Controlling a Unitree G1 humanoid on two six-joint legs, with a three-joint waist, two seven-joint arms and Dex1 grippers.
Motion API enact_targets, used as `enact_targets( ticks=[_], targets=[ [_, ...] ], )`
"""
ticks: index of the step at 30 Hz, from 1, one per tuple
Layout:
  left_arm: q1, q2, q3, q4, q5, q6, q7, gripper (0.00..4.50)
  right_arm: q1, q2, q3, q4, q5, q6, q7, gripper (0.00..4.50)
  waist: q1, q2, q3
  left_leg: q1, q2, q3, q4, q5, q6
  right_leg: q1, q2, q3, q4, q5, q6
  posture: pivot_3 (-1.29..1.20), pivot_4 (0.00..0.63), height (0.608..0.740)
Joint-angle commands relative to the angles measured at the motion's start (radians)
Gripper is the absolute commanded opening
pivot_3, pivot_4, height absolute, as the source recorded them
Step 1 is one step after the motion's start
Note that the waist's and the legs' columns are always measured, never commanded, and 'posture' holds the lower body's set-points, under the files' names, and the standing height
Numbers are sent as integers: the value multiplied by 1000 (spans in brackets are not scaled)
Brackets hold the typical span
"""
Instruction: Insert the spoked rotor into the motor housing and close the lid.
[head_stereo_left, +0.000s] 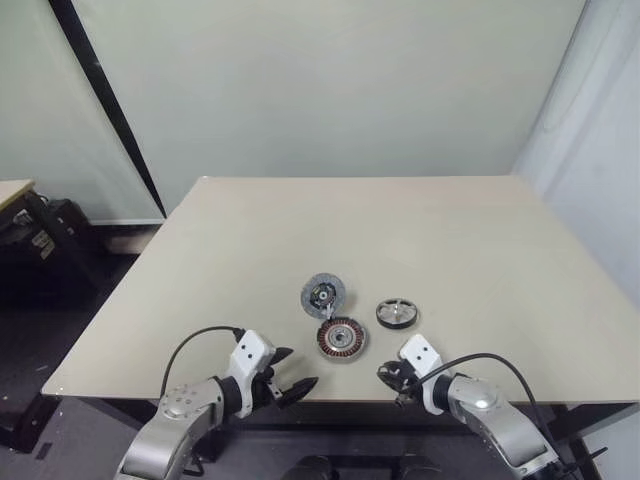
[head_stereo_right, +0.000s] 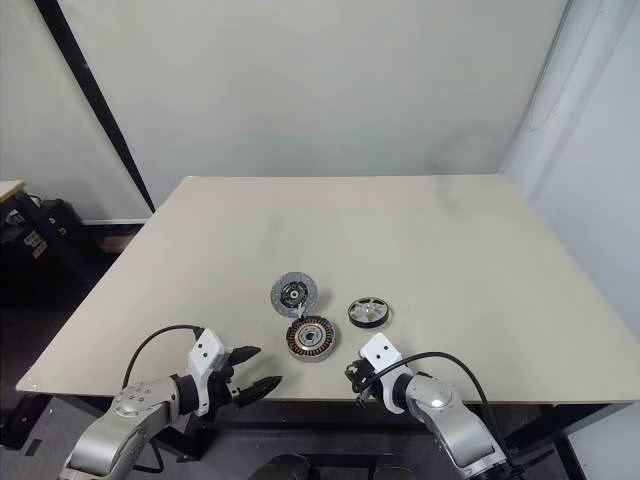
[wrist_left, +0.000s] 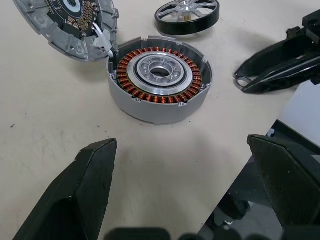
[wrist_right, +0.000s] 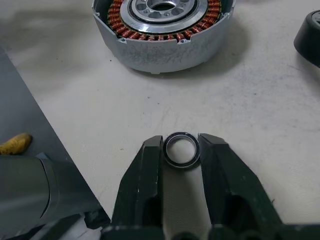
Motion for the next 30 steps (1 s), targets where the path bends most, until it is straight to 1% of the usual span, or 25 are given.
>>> enact_targets(
  ticks=[1, 7, 14, 23, 30],
  targets=[
    [-9, 4, 10, -19, 6, -12, 1, 4500, -11, 10, -18, -22, -2, -9, -11, 722, 0, 0, 0, 0, 0, 0, 0, 0, 0, 0, 0, 0, 0, 0, 0, 0, 0, 740],
    [-13, 6, 23, -15, -1, -13, 1, 4500, -44, 44, -47, -95, 48, 44, -10, 722, 0, 0, 0, 0, 0, 0, 0, 0, 0, 0, 0, 0, 0, 0, 0, 0, 0, 740],
    [-22, 10, 41, -4, -5, -18, 1, 4500, -166, 95, -12, -135, 57, 123, -1, 722, 0, 0, 0, 0, 1, 0, 0, 0, 0, 0, 0, 0, 0, 0, 0, 0, 0, 740],
    [-34, 2, 64, 10, -3, -40, 4, 4500, -312, 182, 47, 17, 18, 139, -25, 722, 0, 0, 0, 1, 0, -1, -2, 0, 0, -1, 1, -1, 1, 0, 0, 0, 0, 740],
    [-29, -3, 66, 12, -5, -54, 4, 4500, -357, 219, 62, 132, -9, 113, -35, 722, 0, 0, 0, 2, -1, -1, -2, 0, 0, -1, 1, -1, 1, 0, 0, 0, 0, 740]
  ],
)
